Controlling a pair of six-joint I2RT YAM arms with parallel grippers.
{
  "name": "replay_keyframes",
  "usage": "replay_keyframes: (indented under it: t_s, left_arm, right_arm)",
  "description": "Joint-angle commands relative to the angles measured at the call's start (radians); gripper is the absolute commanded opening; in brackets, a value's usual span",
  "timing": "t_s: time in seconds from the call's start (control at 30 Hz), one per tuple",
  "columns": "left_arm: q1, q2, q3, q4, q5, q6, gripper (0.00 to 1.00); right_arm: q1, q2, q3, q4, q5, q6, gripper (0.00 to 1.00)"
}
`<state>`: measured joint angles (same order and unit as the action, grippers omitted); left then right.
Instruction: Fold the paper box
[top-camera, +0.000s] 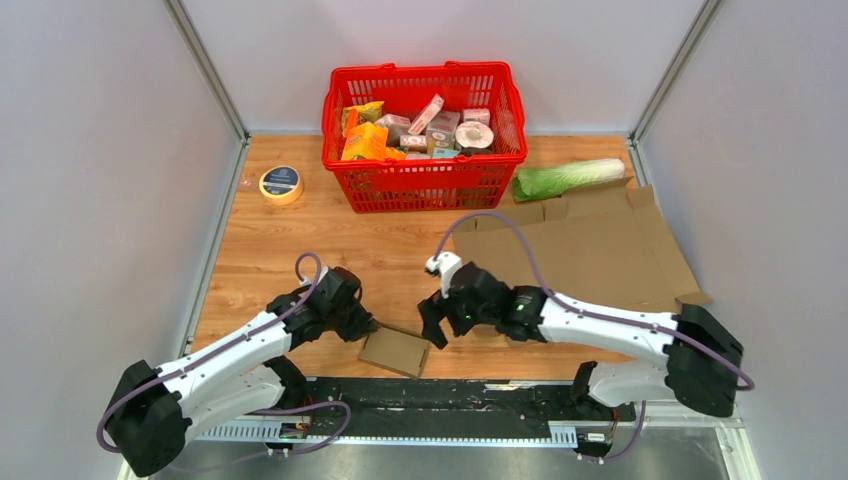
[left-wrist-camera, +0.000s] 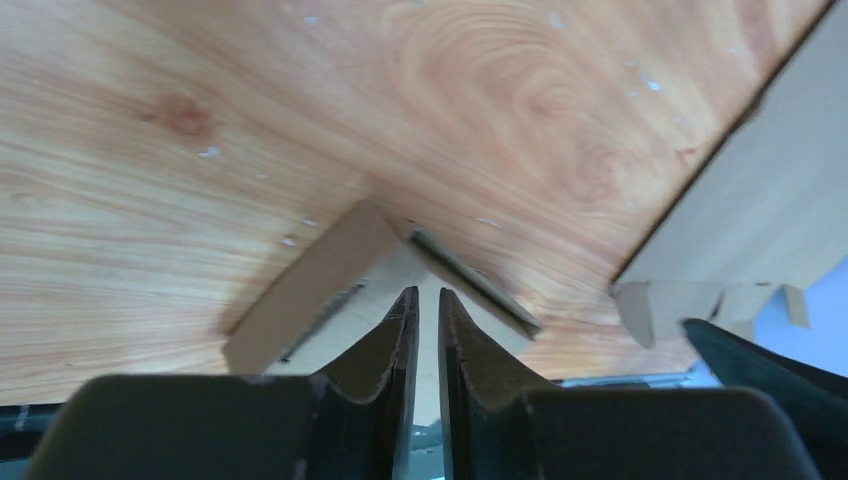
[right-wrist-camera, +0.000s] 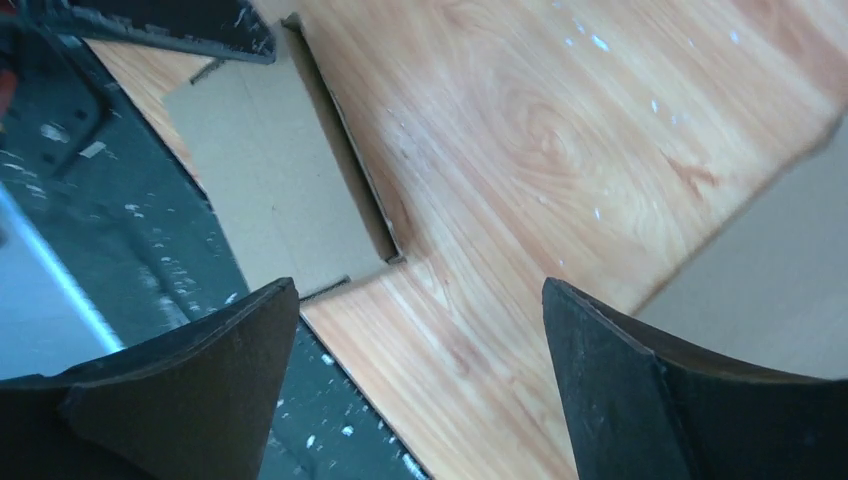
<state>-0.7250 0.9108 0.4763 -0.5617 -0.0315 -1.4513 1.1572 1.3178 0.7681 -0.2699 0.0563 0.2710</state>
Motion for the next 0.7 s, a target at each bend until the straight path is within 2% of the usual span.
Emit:
replay_keyframes:
  t_s: [0.0,0.13,0.23,0.33,0.37,0.43,0.53,0.57,0.63,0.67]
  left_arm:
    - [-0.001,-0.027,-0.022,-0.044,-0.019,0.022,0.19]
    - [-0.001,-0.033,-0.024,-0.05,-0.018,0.022,0.19]
    - [-0.001,-0.044,0.023,-0.085,-0.033,0.101,0.24]
    - [-0.001,-0.099,0.077,-0.183,-0.12,0.245,0.31]
    - [-0.001,-0.122,0.076,-0.2,-0.14,0.256,0.42]
    - [0.001,-0.19,0.067,-0.269,-0.165,0.247,0.47]
    - [0.001,-0.242,0.076,-0.381,-0.122,0.221,0.35]
    - [0.001,-0.248,0.076,-0.406,-0.102,0.221,0.25]
    - [0.001,-0.259,0.05,-0.42,-0.005,0.216,0.13]
    - [0.001,-0.262,0.036,-0.405,0.036,0.218,0.03]
  right_arm:
    - [-0.111,-0.106,-0.076,0.017,-0.36,0.209,0.95]
    - [-0.134,-0.059,-0.116,0.101,-0.435,0.287,0.95]
    - [-0.136,-0.017,-0.102,0.113,-0.429,0.286,0.93]
    - [-0.139,-0.019,-0.086,0.106,-0.363,0.181,0.94]
    - [-0.137,-0.006,-0.067,0.072,-0.337,0.134,0.95]
    - [-0.146,0.071,0.037,0.009,-0.271,0.042,0.96]
    - [-0.169,0.145,0.167,-0.115,-0.185,0.043,0.89]
    - [-0.181,0.176,0.184,-0.142,-0.167,0.054,0.8]
    - [-0.182,0.208,0.223,-0.161,-0.112,0.053,0.68]
    - [-0.18,0.245,0.235,-0.172,-0.099,0.028,0.45]
